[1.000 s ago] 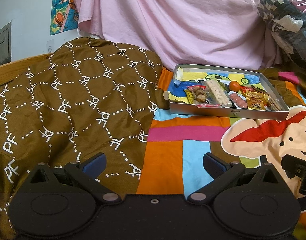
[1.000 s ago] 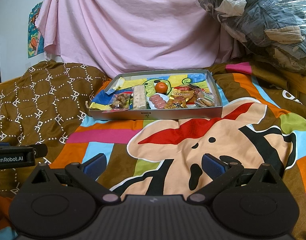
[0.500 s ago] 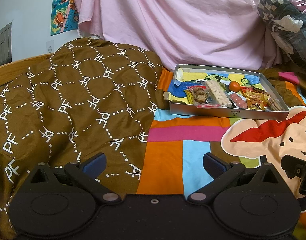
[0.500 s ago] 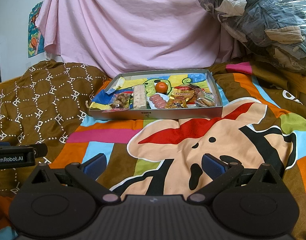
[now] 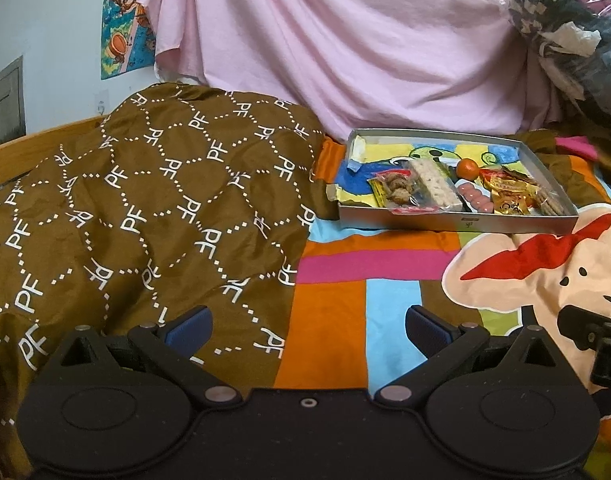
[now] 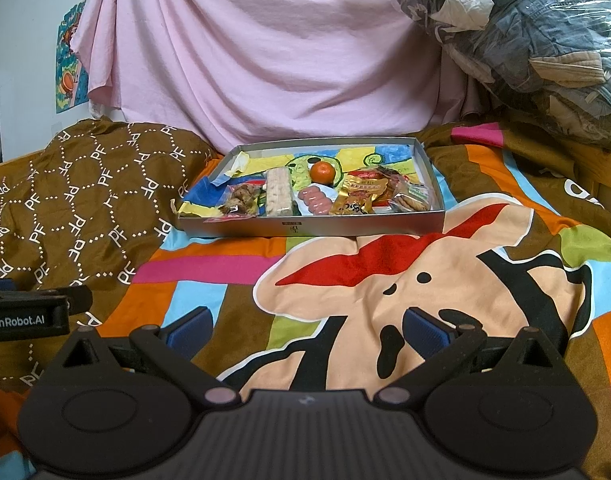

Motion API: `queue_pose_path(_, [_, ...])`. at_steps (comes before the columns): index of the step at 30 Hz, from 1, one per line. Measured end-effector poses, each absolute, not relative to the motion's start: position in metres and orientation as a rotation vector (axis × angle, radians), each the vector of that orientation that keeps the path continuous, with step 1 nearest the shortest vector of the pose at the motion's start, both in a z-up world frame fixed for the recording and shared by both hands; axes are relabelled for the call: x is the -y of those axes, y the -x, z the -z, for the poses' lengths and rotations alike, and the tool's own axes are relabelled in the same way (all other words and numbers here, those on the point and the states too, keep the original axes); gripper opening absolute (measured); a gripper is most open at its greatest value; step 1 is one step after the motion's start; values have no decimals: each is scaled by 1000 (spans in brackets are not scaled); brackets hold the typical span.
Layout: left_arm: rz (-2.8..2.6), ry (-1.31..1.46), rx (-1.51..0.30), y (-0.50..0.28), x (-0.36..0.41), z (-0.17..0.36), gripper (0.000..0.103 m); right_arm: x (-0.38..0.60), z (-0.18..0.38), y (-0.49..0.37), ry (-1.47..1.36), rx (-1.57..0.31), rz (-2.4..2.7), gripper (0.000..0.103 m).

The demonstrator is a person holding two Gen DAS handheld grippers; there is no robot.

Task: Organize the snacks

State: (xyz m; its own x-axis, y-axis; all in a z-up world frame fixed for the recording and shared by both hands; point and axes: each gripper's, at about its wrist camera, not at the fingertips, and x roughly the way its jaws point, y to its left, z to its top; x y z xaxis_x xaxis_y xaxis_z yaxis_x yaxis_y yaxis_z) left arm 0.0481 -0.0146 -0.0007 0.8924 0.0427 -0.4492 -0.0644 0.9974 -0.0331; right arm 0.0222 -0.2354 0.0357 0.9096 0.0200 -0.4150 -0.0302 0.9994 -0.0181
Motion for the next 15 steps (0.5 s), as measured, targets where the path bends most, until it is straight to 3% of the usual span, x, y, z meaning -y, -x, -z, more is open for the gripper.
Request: queue_pose_path(15, [-63,45,-448,-46,14,0,102,236,-36,-23,24,-429,-25,103])
